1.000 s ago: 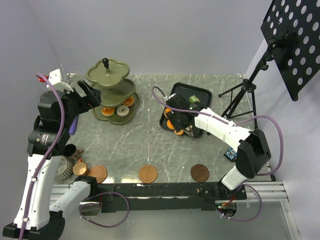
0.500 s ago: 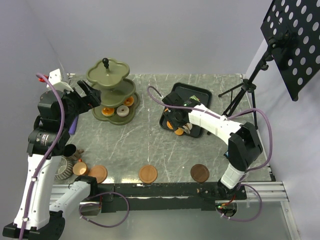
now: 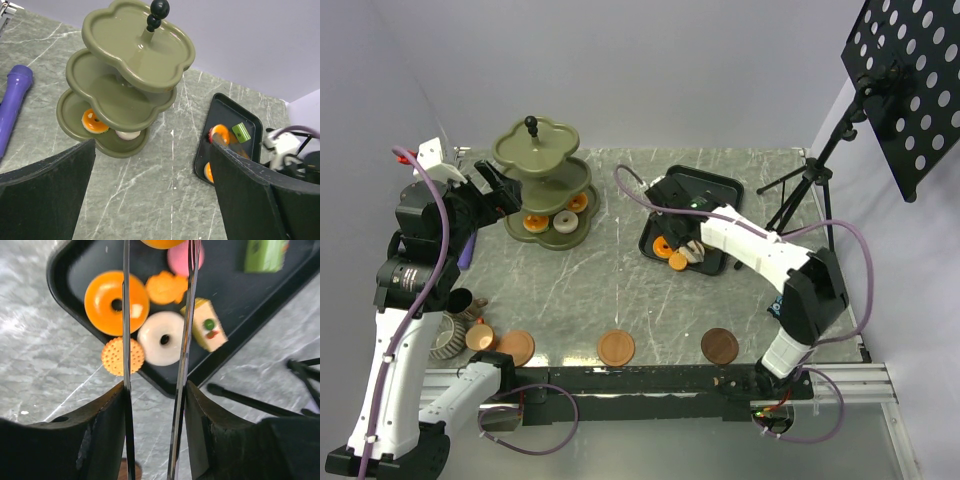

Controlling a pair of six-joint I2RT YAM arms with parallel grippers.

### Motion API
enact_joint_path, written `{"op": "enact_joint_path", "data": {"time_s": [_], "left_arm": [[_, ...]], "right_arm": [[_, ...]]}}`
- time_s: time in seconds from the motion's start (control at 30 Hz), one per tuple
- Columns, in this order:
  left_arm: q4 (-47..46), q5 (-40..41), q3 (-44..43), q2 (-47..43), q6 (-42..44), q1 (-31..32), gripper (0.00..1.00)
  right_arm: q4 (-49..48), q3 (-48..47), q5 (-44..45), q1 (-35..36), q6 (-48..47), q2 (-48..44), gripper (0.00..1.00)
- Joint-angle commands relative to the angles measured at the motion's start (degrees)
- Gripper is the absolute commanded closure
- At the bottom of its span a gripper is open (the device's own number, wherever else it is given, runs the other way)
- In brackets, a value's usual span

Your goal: Serve the afternoon tea

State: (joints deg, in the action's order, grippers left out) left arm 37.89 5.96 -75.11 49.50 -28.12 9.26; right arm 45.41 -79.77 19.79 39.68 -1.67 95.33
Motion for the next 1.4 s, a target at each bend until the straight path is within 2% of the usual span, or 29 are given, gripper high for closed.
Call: {"op": "enact_joint_path", "data": {"time_s": [0.0, 0.2, 0.57, 0.7, 1.07, 1.23, 1.37], "left_arm": [[-1.7, 0.6, -1.7, 0.3, 0.3, 0.2, 0.0], [-1.7, 0.5, -1.8, 0.3, 0.3, 0.2, 0.0], [-1.3, 1.0, -1.9, -0.2, 0.7, 0.2, 0.0], [-1.2, 1.0, -2.0, -0.3, 0.8, 0.2, 0.0], [-1.1, 1.3, -2.1, -0.5, 1.1, 0.2, 0.0], [-1.1, 1.2, -1.9, -0.8, 1.2, 0.2, 0.0], [-1.0, 1.4, -1.9, -0.9, 1.3, 0.2, 0.0]], "right_arm": [[-3.0, -4.8, 1.7, 1.4, -1.9, -6.9, 0.62], [-6.3, -7.5, -2.0, 3.6, -2.5, -3.4, 0.62], [-14.1, -19.1, -6.5, 6.1, -5.4, 11.4, 0.62], [-13.6, -26.2, -8.0, 6.3, -6.9, 18.0, 0.62], [-14.7, -35.8, -11.4, 8.3, -9.5, 26.8, 0.61], [-11.9, -41.5, -12.0, 9.1, -9.7, 31.7, 0.59], [-11.6, -42.5, -11.5, 9.4, -9.6, 32.8, 0.47]]}}
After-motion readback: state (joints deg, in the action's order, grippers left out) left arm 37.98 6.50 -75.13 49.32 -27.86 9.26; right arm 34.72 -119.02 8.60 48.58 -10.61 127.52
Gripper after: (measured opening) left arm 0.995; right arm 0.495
